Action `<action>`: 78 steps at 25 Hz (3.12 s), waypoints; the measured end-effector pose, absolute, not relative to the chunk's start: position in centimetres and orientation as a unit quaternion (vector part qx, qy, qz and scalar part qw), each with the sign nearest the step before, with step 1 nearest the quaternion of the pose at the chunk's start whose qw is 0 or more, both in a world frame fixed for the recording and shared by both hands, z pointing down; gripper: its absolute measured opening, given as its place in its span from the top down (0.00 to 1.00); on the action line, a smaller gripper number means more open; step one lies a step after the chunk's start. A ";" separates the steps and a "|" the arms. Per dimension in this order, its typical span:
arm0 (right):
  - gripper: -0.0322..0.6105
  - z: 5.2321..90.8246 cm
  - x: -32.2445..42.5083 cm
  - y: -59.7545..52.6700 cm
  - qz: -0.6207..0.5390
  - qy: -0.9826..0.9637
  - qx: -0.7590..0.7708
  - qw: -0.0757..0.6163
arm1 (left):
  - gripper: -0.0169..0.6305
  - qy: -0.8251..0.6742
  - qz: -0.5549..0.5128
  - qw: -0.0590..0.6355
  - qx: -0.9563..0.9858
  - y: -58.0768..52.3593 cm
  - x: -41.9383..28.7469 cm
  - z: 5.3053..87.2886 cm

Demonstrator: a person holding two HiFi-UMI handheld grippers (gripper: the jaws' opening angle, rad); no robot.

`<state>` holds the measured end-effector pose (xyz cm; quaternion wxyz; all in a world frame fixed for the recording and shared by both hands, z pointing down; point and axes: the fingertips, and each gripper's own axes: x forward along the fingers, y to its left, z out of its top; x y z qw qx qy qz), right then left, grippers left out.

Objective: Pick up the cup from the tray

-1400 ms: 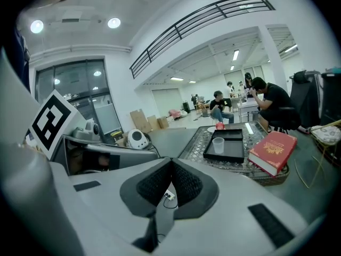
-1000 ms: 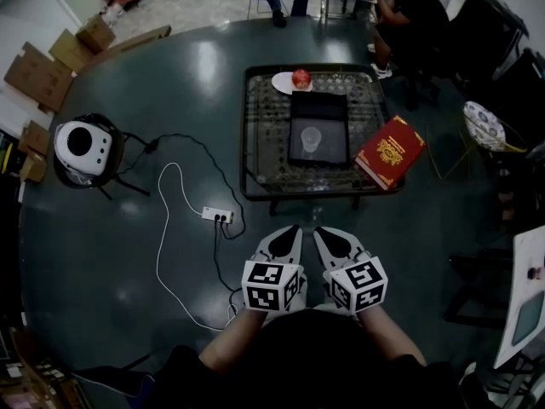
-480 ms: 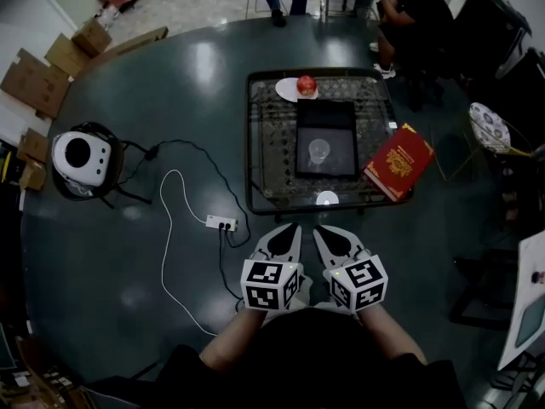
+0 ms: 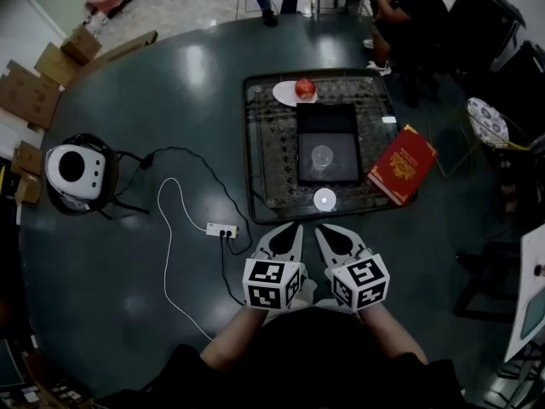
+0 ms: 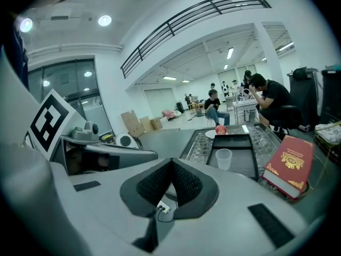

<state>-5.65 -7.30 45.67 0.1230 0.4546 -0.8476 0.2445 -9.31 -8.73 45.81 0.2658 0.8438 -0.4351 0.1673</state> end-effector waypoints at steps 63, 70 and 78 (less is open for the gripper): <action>0.93 54.4 5.4 -20.7 0.324 -0.806 0.473 0.150 | 0.49 -0.435 0.302 0.280 0.801 -27.0 0.9 65.2; 0.93 54.7 5.6 -21.1 0.330 -0.805 0.471 0.147 | 0.42 -0.442 0.334 0.273 0.786 -28.8 1.4 67.1; 0.93 55.1 5.8 -20.7 0.338 -0.802 0.471 0.147 | 0.46 -0.465 0.354 0.255 0.770 -30.1 1.5 67.8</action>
